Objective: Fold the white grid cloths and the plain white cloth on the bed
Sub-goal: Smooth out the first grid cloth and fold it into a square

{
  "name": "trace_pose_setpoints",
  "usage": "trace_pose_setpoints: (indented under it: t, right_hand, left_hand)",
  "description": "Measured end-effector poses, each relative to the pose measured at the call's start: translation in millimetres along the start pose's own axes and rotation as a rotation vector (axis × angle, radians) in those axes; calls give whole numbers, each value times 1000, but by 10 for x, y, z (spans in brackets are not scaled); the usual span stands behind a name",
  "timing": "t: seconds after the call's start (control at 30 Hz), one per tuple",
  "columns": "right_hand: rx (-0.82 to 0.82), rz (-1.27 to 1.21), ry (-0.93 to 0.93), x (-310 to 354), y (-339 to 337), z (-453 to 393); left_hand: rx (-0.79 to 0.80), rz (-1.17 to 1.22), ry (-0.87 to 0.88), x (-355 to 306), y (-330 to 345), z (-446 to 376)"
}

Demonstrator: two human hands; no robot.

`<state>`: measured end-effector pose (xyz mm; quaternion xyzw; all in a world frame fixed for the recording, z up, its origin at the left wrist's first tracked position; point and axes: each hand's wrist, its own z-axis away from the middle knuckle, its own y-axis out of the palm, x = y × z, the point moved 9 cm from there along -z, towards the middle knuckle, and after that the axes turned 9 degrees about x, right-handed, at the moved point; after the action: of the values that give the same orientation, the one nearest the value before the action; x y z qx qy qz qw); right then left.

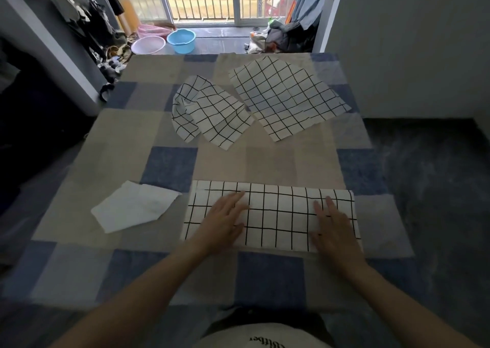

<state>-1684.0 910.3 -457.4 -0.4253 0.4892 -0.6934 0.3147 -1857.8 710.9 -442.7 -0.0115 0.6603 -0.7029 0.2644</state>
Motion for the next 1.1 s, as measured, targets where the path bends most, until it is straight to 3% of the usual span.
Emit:
trace_pose_setpoints:
  t: [0.2,0.4,1.1]
  right_hand:
    - [204,151,83,-20,351,-66]
    - [284,137,109,-46,407,-39]
    - [314,120,104,-76,330,-22]
  left_hand:
    - [141,-113,-82,-162,277,-319]
    - [326,-140,-108,80,548,-276]
    - [289,-101,-139,107,557,-210]
